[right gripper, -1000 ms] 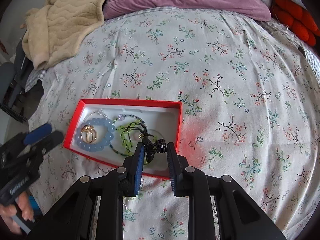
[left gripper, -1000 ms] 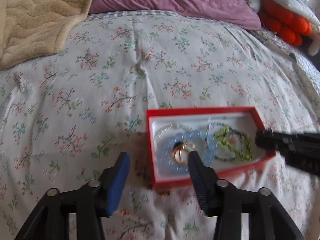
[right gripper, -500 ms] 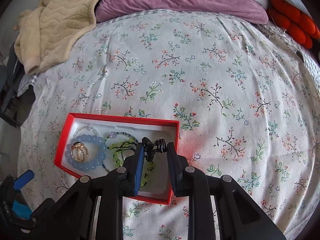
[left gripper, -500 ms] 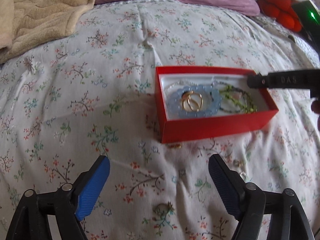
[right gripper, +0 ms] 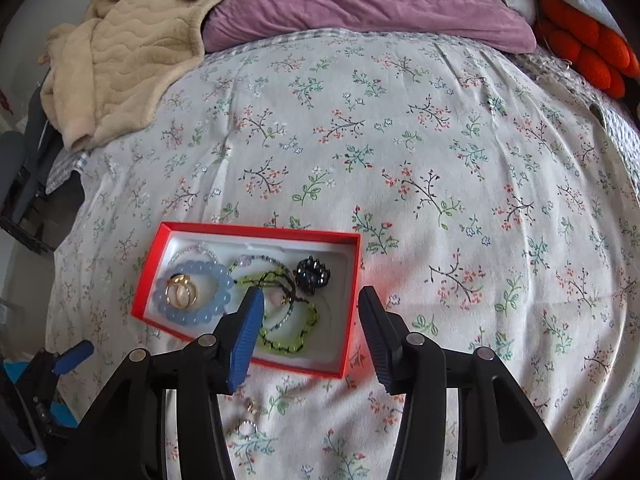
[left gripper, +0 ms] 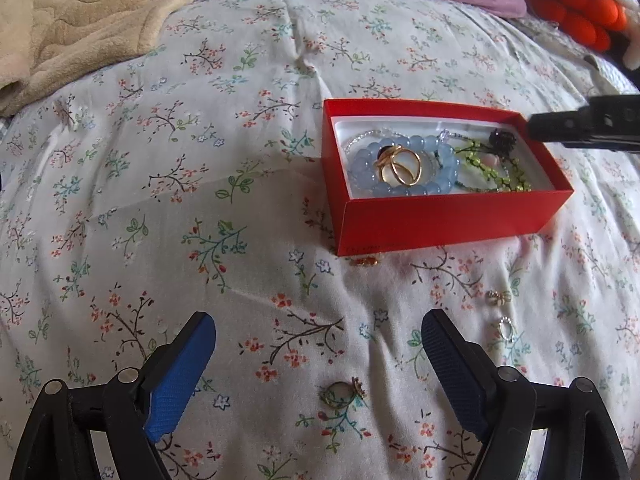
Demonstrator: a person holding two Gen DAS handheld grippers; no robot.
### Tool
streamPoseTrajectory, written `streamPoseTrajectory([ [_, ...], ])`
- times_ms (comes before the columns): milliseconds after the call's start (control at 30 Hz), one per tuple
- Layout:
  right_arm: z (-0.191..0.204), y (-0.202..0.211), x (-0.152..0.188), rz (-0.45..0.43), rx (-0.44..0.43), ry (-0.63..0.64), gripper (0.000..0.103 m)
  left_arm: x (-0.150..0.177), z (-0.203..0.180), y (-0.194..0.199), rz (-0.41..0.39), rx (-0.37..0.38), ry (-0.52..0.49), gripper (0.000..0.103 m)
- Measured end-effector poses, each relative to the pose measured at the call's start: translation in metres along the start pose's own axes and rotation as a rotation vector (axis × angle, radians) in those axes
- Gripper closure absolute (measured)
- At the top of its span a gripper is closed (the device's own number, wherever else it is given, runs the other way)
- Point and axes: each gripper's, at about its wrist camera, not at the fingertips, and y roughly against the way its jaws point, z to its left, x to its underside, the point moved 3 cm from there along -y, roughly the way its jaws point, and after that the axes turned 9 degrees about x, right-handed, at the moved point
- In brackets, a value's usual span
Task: Organize jewelry
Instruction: 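Withdraw both grippers from the box toward the remaining jewelry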
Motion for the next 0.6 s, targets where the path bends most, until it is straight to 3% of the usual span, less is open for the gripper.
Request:
streamPoseTrajectory([
  [367, -0.007, 0.031, 0.040, 0.000, 0.043, 0.053, 0.038, 0.014, 0.011, 0.006, 0.026, -0.062, 0.048, 0.004],
  [600, -0.007, 0.036, 0.072, 0.015, 0.053, 0.093, 0.023, 0.024, 0.011, 0.006, 0.044, -0.056, 0.053, 0.001],
])
